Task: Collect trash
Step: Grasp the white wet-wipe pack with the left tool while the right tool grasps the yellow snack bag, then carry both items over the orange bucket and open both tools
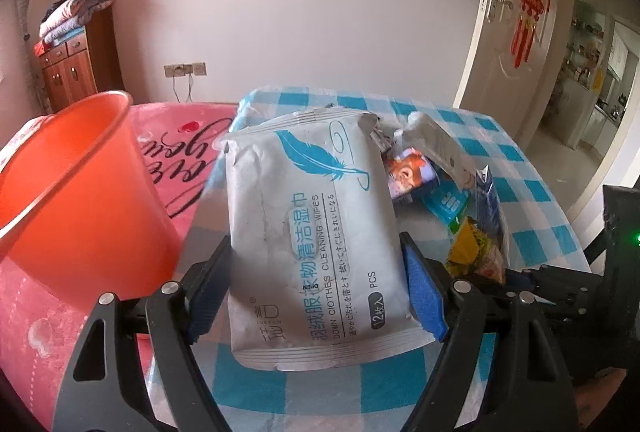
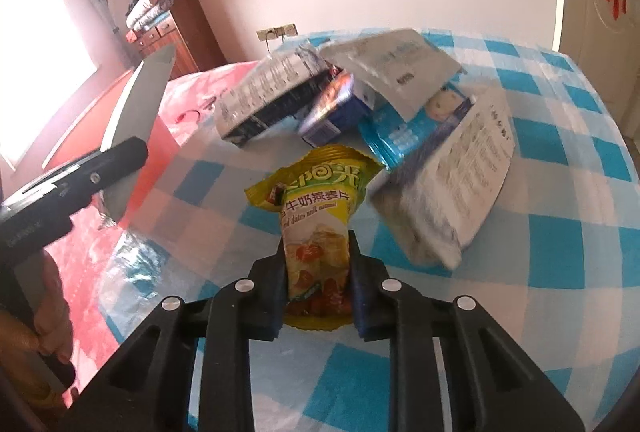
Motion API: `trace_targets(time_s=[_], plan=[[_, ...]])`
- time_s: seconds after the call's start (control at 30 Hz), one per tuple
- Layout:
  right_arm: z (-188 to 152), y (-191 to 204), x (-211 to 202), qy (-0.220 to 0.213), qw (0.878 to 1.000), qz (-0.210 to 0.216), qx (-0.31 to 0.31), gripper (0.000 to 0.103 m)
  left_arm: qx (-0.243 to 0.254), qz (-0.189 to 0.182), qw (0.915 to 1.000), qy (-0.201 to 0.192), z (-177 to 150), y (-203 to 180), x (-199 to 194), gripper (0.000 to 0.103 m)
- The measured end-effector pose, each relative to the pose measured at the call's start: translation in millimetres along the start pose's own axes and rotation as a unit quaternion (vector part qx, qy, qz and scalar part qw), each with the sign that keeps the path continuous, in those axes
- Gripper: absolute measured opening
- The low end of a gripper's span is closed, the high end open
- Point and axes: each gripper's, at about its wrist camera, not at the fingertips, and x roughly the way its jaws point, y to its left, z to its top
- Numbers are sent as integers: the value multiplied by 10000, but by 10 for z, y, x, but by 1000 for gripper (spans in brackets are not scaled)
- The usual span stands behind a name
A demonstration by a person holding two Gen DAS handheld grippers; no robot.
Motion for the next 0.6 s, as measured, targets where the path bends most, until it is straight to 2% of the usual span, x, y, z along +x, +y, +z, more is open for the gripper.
trace_targets(time_s=[0.17, 0.4, 0.6], plan=[[128, 144, -143, -143, 9997, 186, -20, 26, -43, 15, 9999, -155, 36, 82, -114, 79], [464, 400, -251, -297, 9970, 713, 86, 26, -211, 92, 9989, -407, 150, 298, -299, 79], [912, 860, -240, -415, 9896, 1373, -51, 26, -553, 450, 9937, -867, 363, 720, -610, 79]])
